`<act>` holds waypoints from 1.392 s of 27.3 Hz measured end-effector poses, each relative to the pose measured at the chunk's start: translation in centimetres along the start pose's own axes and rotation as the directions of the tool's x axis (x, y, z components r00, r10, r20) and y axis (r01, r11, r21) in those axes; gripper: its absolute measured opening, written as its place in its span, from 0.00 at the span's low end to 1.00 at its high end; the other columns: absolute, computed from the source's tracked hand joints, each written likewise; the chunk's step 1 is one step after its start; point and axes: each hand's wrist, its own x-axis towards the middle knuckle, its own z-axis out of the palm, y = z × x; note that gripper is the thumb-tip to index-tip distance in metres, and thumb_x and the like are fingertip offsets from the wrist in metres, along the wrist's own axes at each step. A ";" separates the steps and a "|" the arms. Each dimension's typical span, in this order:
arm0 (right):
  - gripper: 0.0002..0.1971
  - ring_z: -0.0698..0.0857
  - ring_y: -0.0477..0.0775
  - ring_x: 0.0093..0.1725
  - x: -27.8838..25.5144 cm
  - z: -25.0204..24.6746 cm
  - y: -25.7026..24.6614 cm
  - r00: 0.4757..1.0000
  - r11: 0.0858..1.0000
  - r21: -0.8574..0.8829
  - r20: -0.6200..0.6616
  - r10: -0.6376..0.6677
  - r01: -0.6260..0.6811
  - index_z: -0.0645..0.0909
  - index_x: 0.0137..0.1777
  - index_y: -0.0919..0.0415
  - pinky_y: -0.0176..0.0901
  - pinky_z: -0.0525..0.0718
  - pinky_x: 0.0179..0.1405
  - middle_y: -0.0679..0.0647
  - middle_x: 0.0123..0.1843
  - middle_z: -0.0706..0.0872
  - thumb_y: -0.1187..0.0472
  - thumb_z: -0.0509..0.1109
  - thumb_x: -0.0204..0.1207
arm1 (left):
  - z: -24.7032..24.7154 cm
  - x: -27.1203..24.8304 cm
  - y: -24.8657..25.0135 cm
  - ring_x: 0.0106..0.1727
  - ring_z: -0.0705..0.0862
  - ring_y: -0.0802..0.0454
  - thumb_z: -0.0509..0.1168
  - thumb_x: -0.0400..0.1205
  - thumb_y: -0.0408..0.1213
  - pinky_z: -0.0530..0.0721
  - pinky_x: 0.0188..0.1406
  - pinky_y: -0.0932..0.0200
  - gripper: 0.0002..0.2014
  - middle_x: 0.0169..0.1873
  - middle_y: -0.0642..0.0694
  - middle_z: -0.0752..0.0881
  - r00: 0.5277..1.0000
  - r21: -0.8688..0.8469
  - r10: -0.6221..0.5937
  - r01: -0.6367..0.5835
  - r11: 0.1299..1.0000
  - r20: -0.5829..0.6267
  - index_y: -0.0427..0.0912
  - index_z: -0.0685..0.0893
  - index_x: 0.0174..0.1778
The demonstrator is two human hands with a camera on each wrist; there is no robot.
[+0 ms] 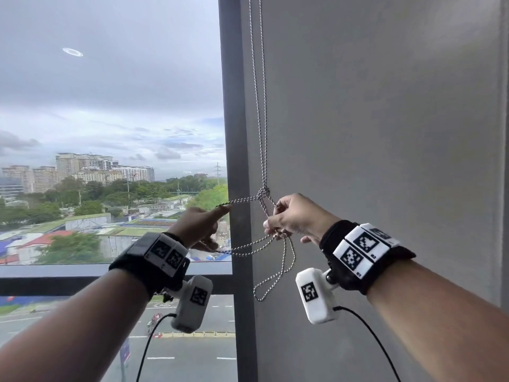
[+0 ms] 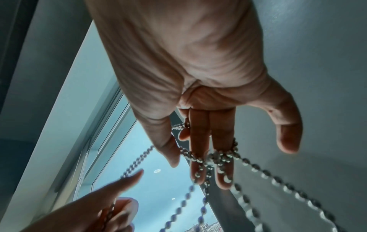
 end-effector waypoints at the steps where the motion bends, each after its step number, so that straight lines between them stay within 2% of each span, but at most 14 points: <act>1: 0.06 0.83 0.41 0.20 -0.2 0.1 0.0 1.000 0.999 0.042 0.010 0.010 -0.010 0.76 0.47 0.61 0.23 0.65 0.06 0.65 0.52 0.92 0.68 0.71 0.77 | 0.2 -0.2 0.1 0.21 0.83 0.44 0.68 0.73 0.57 0.86 0.30 0.54 0.25 0.15 0.44 0.74 0.997 -0.196 -0.051 0.060 0.979 0.055 0.38 0.75 0.24; 3: 0.05 0.84 0.46 0.23 -0.5 0.3 -0.1 0.999 0.997 0.078 0.029 0.020 -0.022 0.75 0.50 0.64 0.24 0.64 0.04 0.69 0.54 0.91 0.71 0.68 0.79 | 0.5 -0.4 0.3 0.19 0.77 0.46 0.63 0.75 0.62 0.82 0.33 0.53 0.27 0.15 0.46 0.69 0.976 -0.434 -0.093 0.172 0.884 0.198 0.39 0.75 0.24; 5: 0.05 0.84 0.50 0.26 -0.6 0.4 -0.4 0.999 0.994 0.106 0.035 0.016 -0.020 0.75 0.52 0.65 0.25 0.65 0.04 0.71 0.56 0.90 0.72 0.67 0.79 | 0.8 -0.5 0.7 0.17 0.64 0.51 0.59 0.73 0.67 0.68 0.24 0.61 0.30 0.15 0.50 0.63 0.956 -0.343 -0.096 0.192 0.920 0.278 0.41 0.74 0.22; 10: 0.06 0.82 0.40 0.18 -0.5 0.2 0.4 1.000 0.991 0.131 0.027 0.006 -0.010 0.75 0.49 0.62 0.26 0.67 0.05 0.67 0.54 0.91 0.72 0.66 0.79 | 0.4 -0.3 0.0 0.11 0.62 0.55 0.68 0.74 0.55 0.63 0.20 0.64 0.27 0.07 0.53 0.66 0.990 0.256 0.085 -0.054 0.965 -0.114 0.39 0.72 0.17; 14: 0.05 0.81 0.34 0.18 0.6 0.2 1.1 1.000 0.991 0.137 0.004 -0.005 0.004 0.76 0.49 0.58 0.27 0.73 0.13 0.60 0.51 0.94 0.68 0.68 0.79 | 0.6 -0.1 -0.4 0.18 0.72 0.51 0.68 0.72 0.58 0.82 0.31 0.56 0.29 0.09 0.50 0.65 0.998 -0.455 -0.056 0.042 0.889 -0.017 0.42 0.68 0.15; 16: 0.06 0.86 0.39 0.24 1.1 0.5 1.5 1.000 0.985 0.172 0.025 0.016 -0.020 0.76 0.46 0.55 0.31 0.85 0.37 0.57 0.50 0.94 0.66 0.69 0.78 | 0.8 -0.2 0.3 0.15 0.68 0.54 0.67 0.73 0.59 0.80 0.26 0.59 0.30 0.08 0.51 0.62 0.996 -0.623 0.002 0.053 0.781 0.088 0.43 0.68 0.14; 18: 0.08 0.87 0.49 0.32 1.4 0.7 2.1 0.997 0.978 0.197 0.042 0.057 -0.064 0.75 0.41 0.53 0.53 0.81 0.57 0.55 0.46 0.95 0.65 0.69 0.77 | 0.8 -0.1 0.5 0.13 0.59 0.55 0.69 0.71 0.59 0.63 0.17 0.66 0.29 0.10 0.52 0.62 1.000 -0.364 0.029 -0.026 0.931 0.003 0.45 0.67 0.14; 20: 0.07 0.87 0.52 0.32 1.5 0.5 2.5 0.998 0.969 0.238 0.011 0.066 -0.067 0.75 0.44 0.56 0.45 0.80 0.44 0.59 0.45 0.94 0.68 0.68 0.77 | 0.4 -0.1 -0.4 0.15 0.59 0.54 0.72 0.71 0.53 0.59 0.20 0.65 0.25 0.13 0.49 0.65 0.987 0.117 0.134 -0.123 0.985 -0.094 0.43 0.70 0.17; 22: 0.06 0.89 0.52 0.31 1.5 0.2 2.6 0.999 0.960 0.278 -0.016 0.049 -0.043 0.76 0.50 0.62 0.35 0.77 0.27 0.64 0.46 0.94 0.70 0.68 0.77 | 0.7 0.0 -1.8 0.16 0.64 0.52 0.72 0.72 0.45 0.63 0.21 0.63 0.20 0.15 0.47 0.71 0.993 0.249 0.110 -0.097 0.964 -0.039 0.40 0.76 0.19; 27: 0.08 0.94 0.57 0.43 1.4 0.7 1.6 0.999 0.983 0.181 0.051 0.012 -0.021 0.78 0.55 0.58 0.49 0.85 0.49 0.57 0.43 0.95 0.66 0.68 0.78 | 4.4 -1.1 -2.5 0.21 0.80 0.48 0.64 0.75 0.27 0.87 0.39 0.48 0.04 0.23 0.40 0.77 0.955 -0.232 -0.072 0.142 0.962 0.287 0.30 0.82 0.43; 29: 0.06 0.93 0.55 0.36 1.0 1.0 1.0 0.998 0.981 0.194 0.053 -0.018 0.007 0.79 0.54 0.63 0.39 0.87 0.37 0.62 0.46 0.94 0.69 0.67 0.79 | 5.5 -1.3 -2.2 0.27 0.84 0.44 0.66 0.73 0.27 0.83 0.56 0.39 0.07 0.28 0.39 0.79 0.923 -0.372 -0.020 0.175 0.912 0.384 0.32 0.82 0.45; 31: 0.07 0.89 0.53 0.31 0.9 1.3 0.8 0.999 0.983 0.179 0.036 -0.038 0.031 0.81 0.53 0.68 0.33 0.83 0.26 0.65 0.46 0.92 0.72 0.66 0.77 | 6.4 -1.3 -1.6 0.28 0.83 0.43 0.65 0.73 0.25 0.86 0.47 0.42 0.06 0.30 0.40 0.79 0.909 -0.426 0.016 0.180 0.887 0.417 0.34 0.82 0.45; 34: 0.06 0.90 0.58 0.43 1.4 1.4 0.9 0.999 0.997 0.074 -0.001 -0.032 0.032 0.83 0.45 0.57 0.54 0.88 0.51 0.56 0.42 0.91 0.67 0.68 0.73 | 7.2 -1.3 -0.7 0.19 0.69 0.54 0.65 0.74 0.24 0.71 0.18 0.66 0.05 0.25 0.43 0.75 0.952 -0.432 0.040 0.100 0.896 0.304 0.36 0.81 0.44; 38: 0.08 0.88 0.53 0.32 1.6 0.5 0.9 0.999 0.998 0.038 -0.007 -0.052 0.052 0.78 0.50 0.54 0.50 0.83 0.46 0.54 0.38 0.91 0.66 0.67 0.73 | 7.6 -1.5 -1.5 0.16 0.59 0.57 0.70 0.76 0.39 0.55 0.16 0.70 0.08 0.17 0.51 0.68 0.961 -0.353 0.118 -0.022 0.935 0.251 0.44 0.82 0.31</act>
